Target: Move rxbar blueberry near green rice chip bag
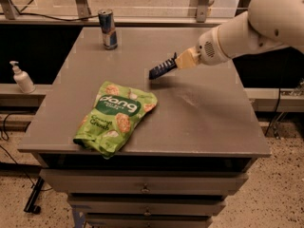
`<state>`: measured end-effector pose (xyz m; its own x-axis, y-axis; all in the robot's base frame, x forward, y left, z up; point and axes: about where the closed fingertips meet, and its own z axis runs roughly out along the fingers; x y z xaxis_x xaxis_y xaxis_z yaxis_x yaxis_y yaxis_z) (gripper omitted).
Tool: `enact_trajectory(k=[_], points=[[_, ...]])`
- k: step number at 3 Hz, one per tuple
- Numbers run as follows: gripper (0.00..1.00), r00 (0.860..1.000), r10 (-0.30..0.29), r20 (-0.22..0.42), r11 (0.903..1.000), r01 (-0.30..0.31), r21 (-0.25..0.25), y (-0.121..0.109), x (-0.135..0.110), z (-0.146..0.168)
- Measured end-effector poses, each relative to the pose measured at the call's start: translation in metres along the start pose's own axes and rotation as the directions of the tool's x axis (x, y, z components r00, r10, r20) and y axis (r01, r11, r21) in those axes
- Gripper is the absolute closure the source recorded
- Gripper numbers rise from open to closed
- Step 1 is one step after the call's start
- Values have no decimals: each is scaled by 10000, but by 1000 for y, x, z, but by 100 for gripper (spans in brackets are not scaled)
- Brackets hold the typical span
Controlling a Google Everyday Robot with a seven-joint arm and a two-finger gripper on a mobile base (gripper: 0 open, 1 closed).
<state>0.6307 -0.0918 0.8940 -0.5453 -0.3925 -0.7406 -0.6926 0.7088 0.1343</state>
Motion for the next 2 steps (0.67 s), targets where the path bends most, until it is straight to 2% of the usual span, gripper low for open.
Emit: enact_trajectory(k=[1,2], points=[[100,9986,518,-144,9986,-517,53,32,28,7],[100,9969,765,-205,9971,-766,-45,60,42,14]])
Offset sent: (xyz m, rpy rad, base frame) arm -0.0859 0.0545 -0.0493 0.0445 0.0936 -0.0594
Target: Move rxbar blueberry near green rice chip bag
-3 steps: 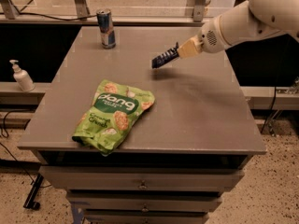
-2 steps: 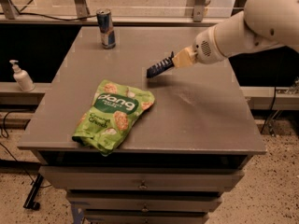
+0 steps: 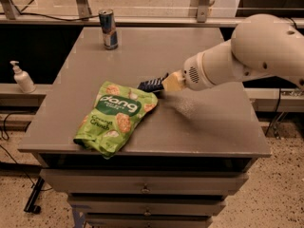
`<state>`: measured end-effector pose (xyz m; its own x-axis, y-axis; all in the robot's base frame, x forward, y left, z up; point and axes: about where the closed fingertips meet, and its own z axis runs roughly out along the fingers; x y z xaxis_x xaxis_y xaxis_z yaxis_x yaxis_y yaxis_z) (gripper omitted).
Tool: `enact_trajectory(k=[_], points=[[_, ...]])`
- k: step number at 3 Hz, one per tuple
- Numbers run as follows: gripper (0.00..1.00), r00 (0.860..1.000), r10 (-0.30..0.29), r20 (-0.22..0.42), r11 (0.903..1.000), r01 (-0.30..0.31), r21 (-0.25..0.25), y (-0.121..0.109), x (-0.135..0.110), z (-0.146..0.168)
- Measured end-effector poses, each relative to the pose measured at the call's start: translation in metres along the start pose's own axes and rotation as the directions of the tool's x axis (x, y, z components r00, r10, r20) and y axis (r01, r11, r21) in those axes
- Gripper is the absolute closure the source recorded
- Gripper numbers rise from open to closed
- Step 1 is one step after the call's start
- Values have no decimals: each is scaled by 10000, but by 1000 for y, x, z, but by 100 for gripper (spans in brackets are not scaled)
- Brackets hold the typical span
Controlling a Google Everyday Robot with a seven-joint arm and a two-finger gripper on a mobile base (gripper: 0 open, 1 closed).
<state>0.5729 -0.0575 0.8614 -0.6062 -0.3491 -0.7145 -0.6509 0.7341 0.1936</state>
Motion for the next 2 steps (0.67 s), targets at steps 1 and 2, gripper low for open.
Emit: enact_trajectory(k=[1,2], points=[[82,9997,72,-239,10000,-70,44,17,10,3],[59,9988,70,-488,9998,-60,215,23,15,2]])
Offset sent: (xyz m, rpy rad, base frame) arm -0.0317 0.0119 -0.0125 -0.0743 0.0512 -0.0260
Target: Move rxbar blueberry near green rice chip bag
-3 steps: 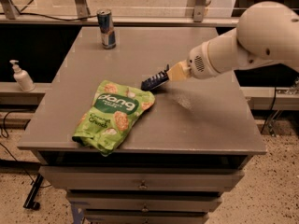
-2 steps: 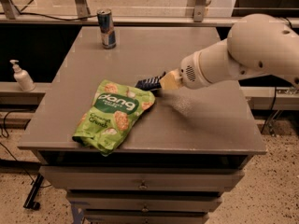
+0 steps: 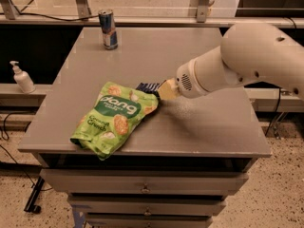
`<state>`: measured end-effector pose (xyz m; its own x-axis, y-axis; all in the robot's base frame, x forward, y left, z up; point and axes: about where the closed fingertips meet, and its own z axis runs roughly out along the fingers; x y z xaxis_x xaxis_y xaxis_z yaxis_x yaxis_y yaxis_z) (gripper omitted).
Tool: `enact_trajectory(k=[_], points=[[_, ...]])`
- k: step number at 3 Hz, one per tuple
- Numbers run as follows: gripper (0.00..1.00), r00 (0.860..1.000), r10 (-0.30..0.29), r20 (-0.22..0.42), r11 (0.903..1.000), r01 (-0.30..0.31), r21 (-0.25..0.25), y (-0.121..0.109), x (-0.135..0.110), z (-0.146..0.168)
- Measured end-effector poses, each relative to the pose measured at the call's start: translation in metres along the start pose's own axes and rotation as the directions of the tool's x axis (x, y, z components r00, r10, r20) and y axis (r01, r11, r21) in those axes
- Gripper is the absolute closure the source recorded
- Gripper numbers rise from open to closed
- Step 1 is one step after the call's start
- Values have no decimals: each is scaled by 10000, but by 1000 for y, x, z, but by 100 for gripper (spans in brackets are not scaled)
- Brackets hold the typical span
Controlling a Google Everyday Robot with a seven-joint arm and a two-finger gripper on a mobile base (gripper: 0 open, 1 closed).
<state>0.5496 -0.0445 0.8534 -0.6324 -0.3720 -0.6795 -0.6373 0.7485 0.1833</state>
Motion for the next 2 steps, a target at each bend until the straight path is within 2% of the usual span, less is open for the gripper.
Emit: enact_trajectory(k=[2], points=[[12,9994,-86,-328,9990,100,429,2,4,-4]])
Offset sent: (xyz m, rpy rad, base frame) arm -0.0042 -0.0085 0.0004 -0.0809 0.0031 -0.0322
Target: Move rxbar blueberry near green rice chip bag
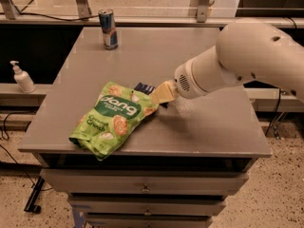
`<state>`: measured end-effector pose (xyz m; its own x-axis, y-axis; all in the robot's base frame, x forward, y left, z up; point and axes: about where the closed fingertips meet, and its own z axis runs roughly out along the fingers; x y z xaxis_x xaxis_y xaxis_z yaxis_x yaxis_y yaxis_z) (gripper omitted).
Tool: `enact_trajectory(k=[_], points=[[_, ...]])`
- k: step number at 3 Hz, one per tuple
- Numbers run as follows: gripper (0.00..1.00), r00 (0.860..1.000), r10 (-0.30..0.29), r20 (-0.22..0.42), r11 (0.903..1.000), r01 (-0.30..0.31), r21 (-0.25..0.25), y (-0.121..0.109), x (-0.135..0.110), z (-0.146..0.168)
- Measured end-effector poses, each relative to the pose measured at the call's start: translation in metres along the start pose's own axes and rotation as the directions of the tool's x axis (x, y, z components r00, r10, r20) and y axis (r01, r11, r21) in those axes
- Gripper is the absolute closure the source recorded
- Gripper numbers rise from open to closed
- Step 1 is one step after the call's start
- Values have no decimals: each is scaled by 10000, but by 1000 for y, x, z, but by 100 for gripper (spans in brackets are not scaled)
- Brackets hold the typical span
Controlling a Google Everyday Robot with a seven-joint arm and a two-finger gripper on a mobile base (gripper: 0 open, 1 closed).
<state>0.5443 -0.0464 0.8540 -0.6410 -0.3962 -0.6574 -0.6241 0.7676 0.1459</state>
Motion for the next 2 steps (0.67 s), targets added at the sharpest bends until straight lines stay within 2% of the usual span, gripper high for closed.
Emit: enact_trajectory(k=[1,2], points=[[0,9998,-101,-144,9995,105,296,-7,1,-7],[0,9989,-452,-81,9971,456,610,-20,-1,-33]])
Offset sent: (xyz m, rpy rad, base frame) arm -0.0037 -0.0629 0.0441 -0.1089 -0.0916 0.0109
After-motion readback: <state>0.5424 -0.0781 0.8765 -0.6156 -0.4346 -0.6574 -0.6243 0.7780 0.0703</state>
